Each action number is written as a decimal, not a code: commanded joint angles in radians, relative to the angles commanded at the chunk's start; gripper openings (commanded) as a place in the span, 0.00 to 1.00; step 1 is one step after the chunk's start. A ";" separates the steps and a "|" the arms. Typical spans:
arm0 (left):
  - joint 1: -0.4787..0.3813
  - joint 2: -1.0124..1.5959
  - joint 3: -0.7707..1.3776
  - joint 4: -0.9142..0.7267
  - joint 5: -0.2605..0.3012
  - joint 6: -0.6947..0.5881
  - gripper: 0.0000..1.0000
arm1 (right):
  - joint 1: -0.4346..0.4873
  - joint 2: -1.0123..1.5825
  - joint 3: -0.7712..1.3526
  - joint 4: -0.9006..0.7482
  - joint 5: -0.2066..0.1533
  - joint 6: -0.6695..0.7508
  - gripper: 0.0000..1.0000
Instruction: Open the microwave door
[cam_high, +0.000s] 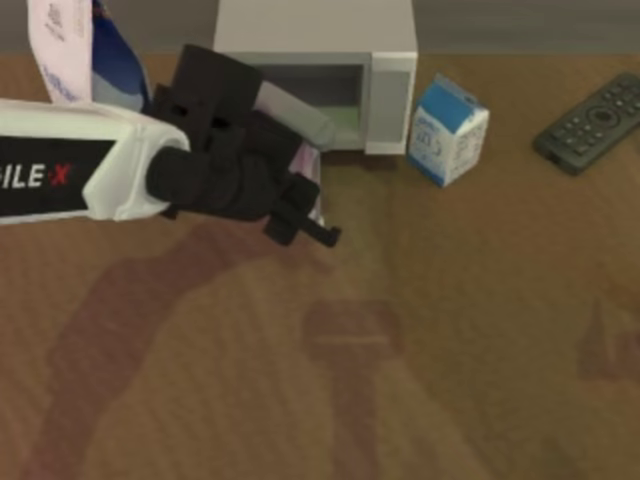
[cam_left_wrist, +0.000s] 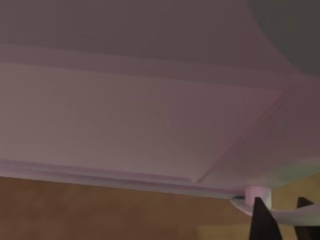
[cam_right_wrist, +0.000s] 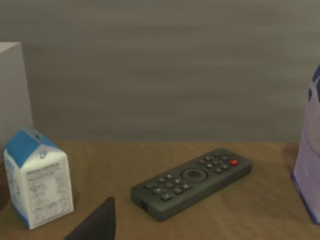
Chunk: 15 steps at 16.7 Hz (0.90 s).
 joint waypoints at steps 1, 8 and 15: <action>0.005 -0.003 -0.002 -0.001 0.006 0.009 0.00 | 0.000 0.000 0.000 0.000 0.000 0.000 1.00; 0.029 -0.015 -0.015 -0.007 0.038 0.057 0.00 | 0.000 0.000 0.000 0.000 0.000 0.000 1.00; 0.029 -0.015 -0.015 -0.007 0.038 0.057 0.00 | 0.000 0.000 0.000 0.000 0.000 0.000 1.00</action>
